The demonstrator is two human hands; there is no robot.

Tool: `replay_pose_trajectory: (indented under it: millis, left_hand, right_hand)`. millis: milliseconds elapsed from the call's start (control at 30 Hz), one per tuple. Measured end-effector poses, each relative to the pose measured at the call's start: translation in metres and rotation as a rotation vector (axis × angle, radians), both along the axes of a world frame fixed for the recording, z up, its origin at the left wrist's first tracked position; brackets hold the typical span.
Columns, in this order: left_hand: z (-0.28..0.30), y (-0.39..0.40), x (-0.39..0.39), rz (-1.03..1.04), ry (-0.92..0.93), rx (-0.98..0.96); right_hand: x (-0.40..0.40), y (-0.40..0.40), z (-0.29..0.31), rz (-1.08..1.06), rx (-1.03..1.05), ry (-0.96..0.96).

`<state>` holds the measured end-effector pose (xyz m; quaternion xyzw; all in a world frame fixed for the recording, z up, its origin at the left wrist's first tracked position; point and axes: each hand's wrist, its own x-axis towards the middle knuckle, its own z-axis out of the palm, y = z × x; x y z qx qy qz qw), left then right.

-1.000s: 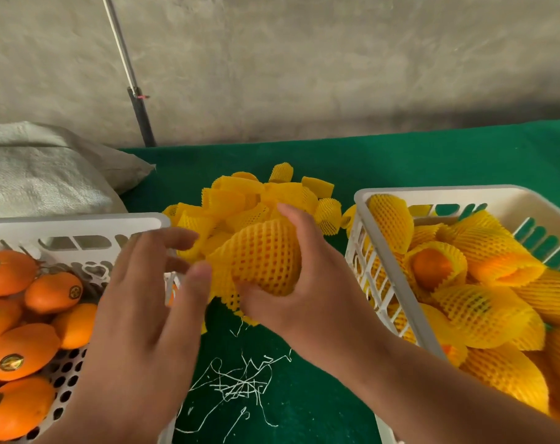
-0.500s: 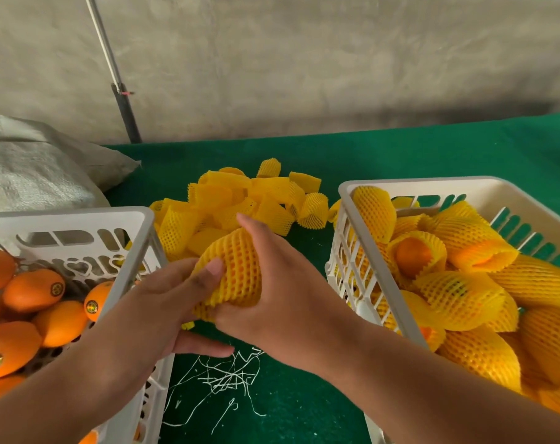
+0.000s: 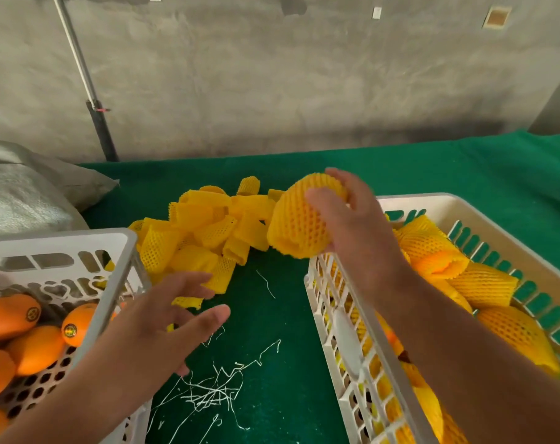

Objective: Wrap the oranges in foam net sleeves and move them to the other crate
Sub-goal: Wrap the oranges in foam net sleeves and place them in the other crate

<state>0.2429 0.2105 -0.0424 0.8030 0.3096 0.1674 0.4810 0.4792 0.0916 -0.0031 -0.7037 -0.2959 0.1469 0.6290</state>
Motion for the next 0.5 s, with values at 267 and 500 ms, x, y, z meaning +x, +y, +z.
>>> replay_pose_trajectory:
  millis: [267, 500]
  left_hand:
    - [-0.013, -0.005, 0.002, -0.190, 0.457, 0.404]
    - [-0.020, -0.005, 0.001, -0.303, 0.706, 0.457]
  right_hand:
    - [0.099, -0.066, -0.009, -0.216, -0.654, -0.192]
    - [0.089, -0.060, -0.024, 0.029, -0.832, -0.347]
